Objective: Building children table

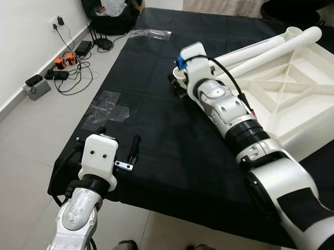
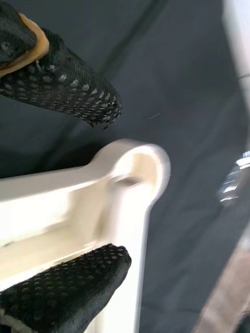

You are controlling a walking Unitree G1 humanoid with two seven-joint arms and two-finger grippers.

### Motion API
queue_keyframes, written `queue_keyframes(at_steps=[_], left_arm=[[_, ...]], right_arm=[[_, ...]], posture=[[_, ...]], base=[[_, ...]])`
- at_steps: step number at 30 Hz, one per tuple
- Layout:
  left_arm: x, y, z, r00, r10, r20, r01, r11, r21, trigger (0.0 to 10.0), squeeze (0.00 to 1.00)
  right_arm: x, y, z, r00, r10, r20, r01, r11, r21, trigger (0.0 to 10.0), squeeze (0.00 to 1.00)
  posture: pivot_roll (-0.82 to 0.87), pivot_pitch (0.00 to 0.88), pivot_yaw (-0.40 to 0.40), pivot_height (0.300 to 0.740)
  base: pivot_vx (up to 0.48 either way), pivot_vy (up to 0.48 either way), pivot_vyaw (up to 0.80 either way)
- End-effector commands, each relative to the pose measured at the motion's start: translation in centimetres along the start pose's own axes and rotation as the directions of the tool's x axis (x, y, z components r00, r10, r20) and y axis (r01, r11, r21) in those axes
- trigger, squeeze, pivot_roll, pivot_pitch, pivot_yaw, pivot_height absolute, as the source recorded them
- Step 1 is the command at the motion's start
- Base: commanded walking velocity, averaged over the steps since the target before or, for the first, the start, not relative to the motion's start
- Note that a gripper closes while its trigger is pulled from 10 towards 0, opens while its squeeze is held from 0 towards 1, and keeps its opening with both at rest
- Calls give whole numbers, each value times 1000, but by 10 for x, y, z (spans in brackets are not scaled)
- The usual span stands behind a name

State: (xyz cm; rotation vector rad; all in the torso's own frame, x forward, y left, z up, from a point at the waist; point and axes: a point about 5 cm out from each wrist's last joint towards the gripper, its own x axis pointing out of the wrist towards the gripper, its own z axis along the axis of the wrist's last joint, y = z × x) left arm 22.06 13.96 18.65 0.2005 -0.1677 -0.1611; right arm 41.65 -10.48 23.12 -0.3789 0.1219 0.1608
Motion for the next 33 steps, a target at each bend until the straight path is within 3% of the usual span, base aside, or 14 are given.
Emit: queue_keyframes(at_steps=[1,12,15,18,25,26,27,33], left_arm=[[-4,-2,0,1000,-6,-21,6,1000,7,10000,0],[-4,-1,0,1000,0,-26,0,1000,9,10000,0],[-3,-2,1,1000,8,-22,-7,1000,7,10000,0],[-2,-2,1,1000,9,-22,-9,1000,6,10000,0],[-3,-2,2,1000,15,-24,-15,1000,7,10000,0],[-3,-1,2,1000,18,-25,-18,1000,9,10000,0],[-3,-1,2,999,21,-25,-20,1000,10,10000,0],[-2,-1,1,999,25,-27,-24,1000,13,10000,0]], right_arm=[[2,-1,-8,998,-4,-63,0,998,-63,10000,0],[2,-5,-26,990,38,-139,-52,994,-100,10000,0],[0,-9,-43,975,80,-208,-106,987,-117,10000,0],[-1,-9,-46,972,83,-220,-112,986,-123,10000,0],[-2,-9,-55,959,105,-263,-136,985,-104,10000,0],[-2,-8,-56,956,118,-268,-149,984,-97,784,0],[-2,-6,-55,953,138,-270,-166,983,-84,0,0],[-1,-4,-53,950,165,-266,-192,978,-80,0,0]], posture=[[39,222,-91,740],[29,211,-91,740],[22,206,-94,740],[20,207,-95,740],[21,209,-98,740],[18,213,-97,740],[16,214,-97,740],[11,214,-97,740]], base=[[0,0,0],[0,0,0],[0,0,0],[0,0,0],[0,0,0],[0,0,0],[0,0,0],[0,0,0]])
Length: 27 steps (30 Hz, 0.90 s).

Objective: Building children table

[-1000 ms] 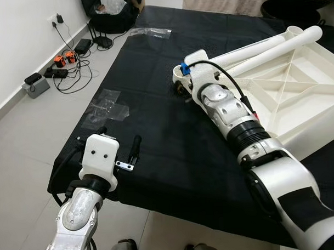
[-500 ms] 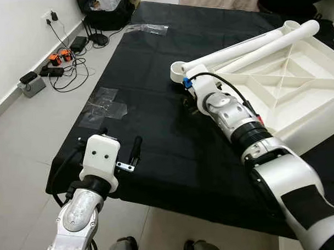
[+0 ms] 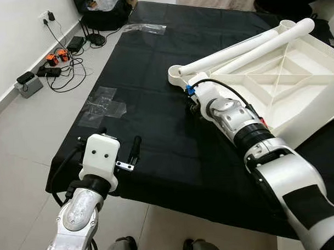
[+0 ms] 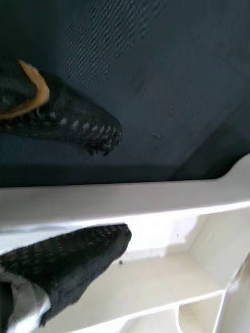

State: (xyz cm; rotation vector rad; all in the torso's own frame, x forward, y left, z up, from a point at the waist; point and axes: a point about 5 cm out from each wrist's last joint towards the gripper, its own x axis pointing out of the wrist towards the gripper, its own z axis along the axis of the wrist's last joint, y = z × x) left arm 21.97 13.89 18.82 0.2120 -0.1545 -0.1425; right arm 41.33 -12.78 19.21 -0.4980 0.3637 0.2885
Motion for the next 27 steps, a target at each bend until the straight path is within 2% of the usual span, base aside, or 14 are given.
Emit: queue_keyframes(at_steps=[1,4,6,9,11,12,13,15,17,18,23,25,26,27], left_arm=[[-2,0,-1,1000,8,-11,-8,1000,1,10000,0],[-1,1,-2,1000,13,-13,-13,1000,0,10000,0],[0,2,-2,1000,18,-10,-18,1000,4,10000,0],[1,4,-2,1000,22,-9,-22,1000,9,10000,0],[2,7,-3,1000,28,-9,-28,1000,15,10000,0],[4,8,-3,999,31,-8,-31,999,17,10000,0],[4,8,-3,999,31,-8,-31,999,17,10000,0],[6,11,-3,999,35,-4,-35,999,27,10000,0],[7,12,-3,999,36,-1,-36,999,31,10000,0],[7,12,-3,999,36,0,-36,999,33,10000,0],[8,12,-3,999,36,1,-36,999,35,10000,0],[8,12,-4,999,36,0,-36,999,36,10000,0],[8,12,-4,999,36,0,-36,999,36,10000,0],[8,12,-4,999,36,0,-36,999,35,10000,0]], right_arm=[[1,3,-7,999,21,-38,-21,1000,8,0,0],[1,3,-4,999,34,-26,-35,999,-13,0,0],[0,4,0,996,84,-2,-84,996,24,0,0],[-1,7,4,989,147,29,-147,989,25,0,0],[-5,12,8,957,277,86,-277,961,-13,0,0],[-9,16,9,917,382,113,-382,924,-27,0,0],[-9,16,9,917,382,113,-382,924,-27,0,0],[-22,20,7,807,566,171,-565,823,-58,0,0],[-34,21,1,704,683,194,-674,729,-118,0,0],[-45,19,-9,634,753,174,-733,657,-176,0,0],[-52,13,-21,602,789,119,-757,612,-227,0,0],[-62,1,-40,553,833,10,-797,532,-284,0,0],[-62,1,-40,553,833,10,-797,532,-284,0,0],[-66,-4,-48,541,840,-39,-808,506,-303,0,0]], posture=[[11,214,-97,740],[11,214,-97,740],[10,212,-94,740],[11,208,-94,740],[9,207,-92,740],[9,201,-89,740],[9,201,-89,740],[9,200,-86,740],[9,196,-84,740],[9,196,-84,740],[9,192,-81,740],[7,188,-79,740],[7,188,-79,740],[7,188,-79,740]], base=[[0,0,0],[0,0,0],[0,0,0],[0,0,0],[0,0,0],[0,0,0],[0,0,0],[0,0,0],[0,0,0],[0,0,0],[0,0,0],[0,0,0],[0,0,0],[0,0,0]])
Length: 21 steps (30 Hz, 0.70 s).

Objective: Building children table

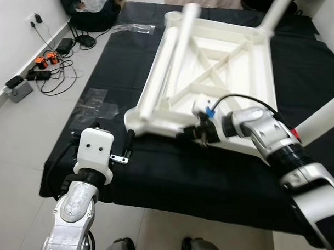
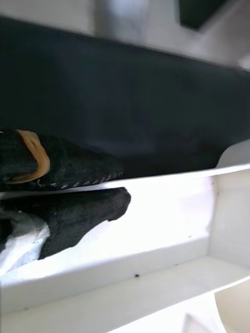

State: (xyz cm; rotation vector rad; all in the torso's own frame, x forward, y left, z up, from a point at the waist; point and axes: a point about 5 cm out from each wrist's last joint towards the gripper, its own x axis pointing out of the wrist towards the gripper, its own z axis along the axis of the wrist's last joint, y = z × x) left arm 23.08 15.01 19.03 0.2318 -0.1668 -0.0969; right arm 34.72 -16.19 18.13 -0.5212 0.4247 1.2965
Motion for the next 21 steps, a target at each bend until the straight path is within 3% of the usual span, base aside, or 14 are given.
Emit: queue_keyframes(at_steps=[1,3,5,6,7,8,9,11,13,15,16,17,20,21], left_arm=[[-1,0,-2,1000,-9,-7,9,1000,11,10000,0],[-1,0,-2,1000,-9,-6,9,1000,11,10000,0],[-1,-1,-2,1000,-10,-6,10,1000,11,10000,0],[-1,-1,-2,1000,-9,-5,10,1000,10,10000,0],[-1,-2,-2,1000,-11,-4,11,1000,8,10000,0],[-1,-2,-2,1000,-11,-4,11,1000,8,10000,0],[-1,-2,-2,1000,-12,-5,12,1000,7,10000,0],[-1,-2,-2,1000,-12,-5,12,1000,7,10000,0],[-1,-2,-2,1000,-11,-6,11,1000,8,10000,0],[-1,-2,-3,1000,-11,-6,11,1000,8,10000,0],[-1,-2,-3,1000,-11,-6,11,1000,9,10000,0],[-1,-2,-3,1000,-11,-6,11,1000,9,10000,0],[0,-2,-3,1000,-11,-5,11,1000,8,10000,0],[0,-2,-3,1000,-11,-5,11,1000,8,10000,0]], right_arm=[[-6,3,-3,999,47,-24,-48,998,-37,0,0],[-19,6,-20,988,75,-136,-87,993,-79,0,0],[-22,6,-25,983,76,-170,-92,992,-89,0,0],[-25,0,-31,974,19,-225,-44,993,-110,0,0],[-31,-12,-34,952,-122,-279,93,989,-114,0,0],[-31,-12,-34,952,-122,-279,93,989,-114,0,0],[-34,-22,-33,928,-226,-298,199,973,-118,10000,0],[-34,-22,-33,928,-226,-298,199,973,-118,10000,0],[-37,-36,-22,893,-365,-265,345,931,-121,10000,0],[-39,-40,-19,879,-404,-252,387,915,-118,10000,0],[-41,-43,-14,871,-437,-222,425,899,-102,10000,1000],[-41,-43,-14,871,-437,-222,425,899,-102,10000,1000],[-46,-54,9,846,-529,-69,529,848,-27,10000,1000],[-46,-54,9,846,-529,-69,529,848,-27,10000,1000]], posture=[[7,188,-79,740],[5,186,-79,740],[5,186,-79,740],[7,186,-79,740],[7,186,-79,740],[7,186,-79,740],[9,185,-78,740],[9,185,-78,740],[11,183,-78,740],[11,183,-78,740],[12,180,-78,740],[12,180,-78,740],[13,181,-77,740],[13,181,-77,740]], base=[[0,0,0],[0,0,0],[0,0,0],[0,0,0],[0,0,0],[0,0,0],[0,0,0],[0,0,0],[0,0,0],[0,0,0],[0,0,0],[0,0,0],[0,0,0],[0,0,0]])
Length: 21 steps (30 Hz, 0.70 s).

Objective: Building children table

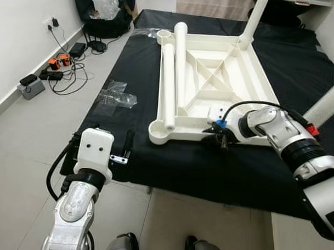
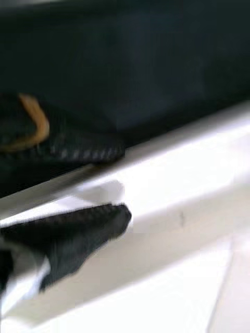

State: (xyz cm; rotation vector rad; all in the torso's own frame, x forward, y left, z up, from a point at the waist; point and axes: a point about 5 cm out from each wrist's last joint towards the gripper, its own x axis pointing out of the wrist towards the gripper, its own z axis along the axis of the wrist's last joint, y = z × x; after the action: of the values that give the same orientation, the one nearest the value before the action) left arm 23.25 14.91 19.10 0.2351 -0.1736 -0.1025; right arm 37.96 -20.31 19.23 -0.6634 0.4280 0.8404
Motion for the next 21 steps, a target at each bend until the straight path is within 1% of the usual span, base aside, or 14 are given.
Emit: queue_keyframes(at_steps=[1,2,3,6,7,10,12,13,14,17,18,19,20,21], left_arm=[[-2,-1,-4,1000,-6,-12,6,1000,5,10000,0],[-2,-1,-4,1000,-6,-12,6,1000,5,10000,0],[-2,-1,-4,1000,-6,-13,6,1000,5,10000,0],[-2,-1,-4,1000,-6,-12,6,1000,3,10000,0],[-3,-2,-4,1000,-6,-10,6,1000,-1,10000,0],[-3,-3,-3,1000,-6,-10,6,1000,-2,10000,0],[-3,-4,-4,1000,-7,-11,7,1000,-6,10000,0],[-4,-5,-4,1000,-8,-12,8,1000,-10,10000,0],[-4,-5,-4,1000,-8,-12,8,1000,-10,10000,0],[-3,-7,-4,1000,-11,-11,11,1000,-18,10000,0],[-3,-7,-4,1000,-11,-11,11,1000,-18,10000,0],[-3,-11,-3,1000,-22,-5,22,999,-27,10000,0],[-2,-13,-2,1000,-25,-3,25,999,-30,10000,0],[-2,-13,-2,1000,-25,-3,25,999,-30,10000,0]], right_arm=[[-13,-22,27,982,-151,113,148,988,30,10000,1000],[-13,-22,27,982,-151,113,148,988,30,10000,1000],[-15,-26,32,974,-180,136,176,983,45,10000,0],[-18,-33,42,955,-238,175,228,971,77,10000,0],[-22,-42,57,904,-340,260,298,936,188,10000,0],[-25,-45,62,878,-385,284,323,915,244,10000,0],[-31,-51,72,783,-508,359,372,845,385,10000,0],[-32,-48,78,701,-572,426,362,800,478,10000,0],[-32,-48,78,701,-572,426,362,800,478,10000,0],[-27,-33,85,648,-578,495,312,795,520,10000,0],[-27,-33,85,648,-578,495,312,795,520,10000,0],[-18,-6,87,628,-564,535,285,807,516,10000,0],[-15,5,87,623,-557,549,279,814,510,10000,0],[-15,5,87,623,-557,549,279,814,510,10000,0]], posture=[[13,181,-77,740],[13,181,-77,740],[12,178,-76,740],[8,179,-77,740],[5,178,-78,740],[5,178,-78,740],[5,175,-75,740],[5,175,-75,740],[5,175,-75,740],[3,168,-77,740],[3,168,-77,740],[2,162,-73,740],[4,158,-75,740],[4,158,-75,740]], base=[[0,0,0],[0,0,0],[0,0,0],[0,0,0],[0,0,0],[0,0,0],[0,0,0],[0,0,0],[0,0,0],[0,0,0],[0,0,0],[0,0,0],[0,0,0],[0,0,0]])
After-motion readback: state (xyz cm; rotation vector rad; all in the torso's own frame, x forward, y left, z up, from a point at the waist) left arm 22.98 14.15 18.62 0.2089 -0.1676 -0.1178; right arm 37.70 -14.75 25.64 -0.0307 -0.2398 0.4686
